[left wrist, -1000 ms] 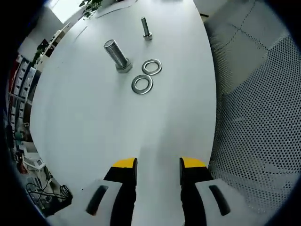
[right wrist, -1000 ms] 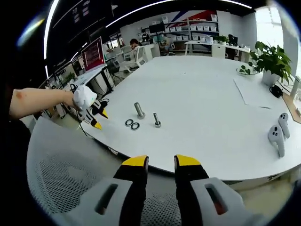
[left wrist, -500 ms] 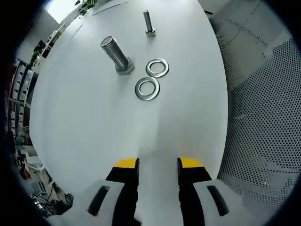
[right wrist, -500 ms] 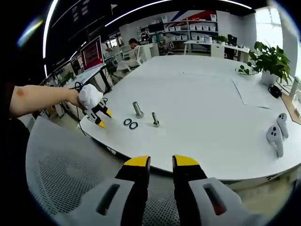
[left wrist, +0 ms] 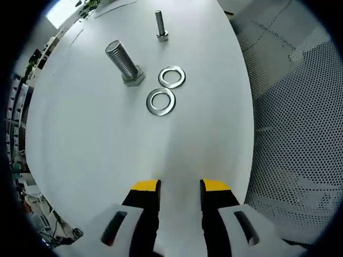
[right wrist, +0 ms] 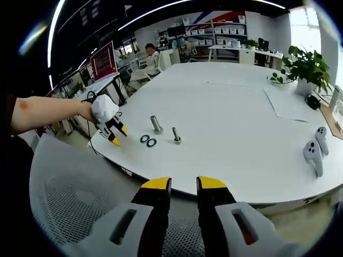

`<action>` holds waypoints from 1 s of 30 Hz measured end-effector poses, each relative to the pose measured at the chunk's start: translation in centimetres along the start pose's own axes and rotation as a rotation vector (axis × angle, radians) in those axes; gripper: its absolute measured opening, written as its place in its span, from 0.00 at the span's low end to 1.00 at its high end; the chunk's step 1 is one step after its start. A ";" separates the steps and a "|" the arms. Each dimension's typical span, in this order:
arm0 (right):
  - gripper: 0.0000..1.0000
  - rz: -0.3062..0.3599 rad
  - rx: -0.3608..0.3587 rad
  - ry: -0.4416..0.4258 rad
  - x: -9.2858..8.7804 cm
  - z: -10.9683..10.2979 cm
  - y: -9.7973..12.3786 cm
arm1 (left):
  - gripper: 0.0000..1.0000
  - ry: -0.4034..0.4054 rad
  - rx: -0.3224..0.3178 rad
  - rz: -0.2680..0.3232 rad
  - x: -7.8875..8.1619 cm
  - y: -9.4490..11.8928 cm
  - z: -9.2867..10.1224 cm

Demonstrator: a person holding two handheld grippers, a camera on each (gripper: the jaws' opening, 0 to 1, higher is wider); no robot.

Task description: Place the washer onto the threaded stud by aligning its center hole with the stud, sliding it down to the base, and recovering from edge contact or off-axis alignment until the washer reaches the visible bottom stop.

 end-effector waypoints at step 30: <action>0.22 0.016 -0.009 -0.014 0.2 0.2 0.0 | 0.43 0.083 0.034 0.164 2.2 -0.2 -1.0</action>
Point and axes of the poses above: the point that each gripper's makers call its tool centre point, and the gripper's own axes: y roughly backward along the fingers, z roughly to its right, x roughly out of its top, the point moved 1 cm from there along y, roughly backward along the fingers, and after that the axes turned 8 degrees about -y, right-handed, at the moved point
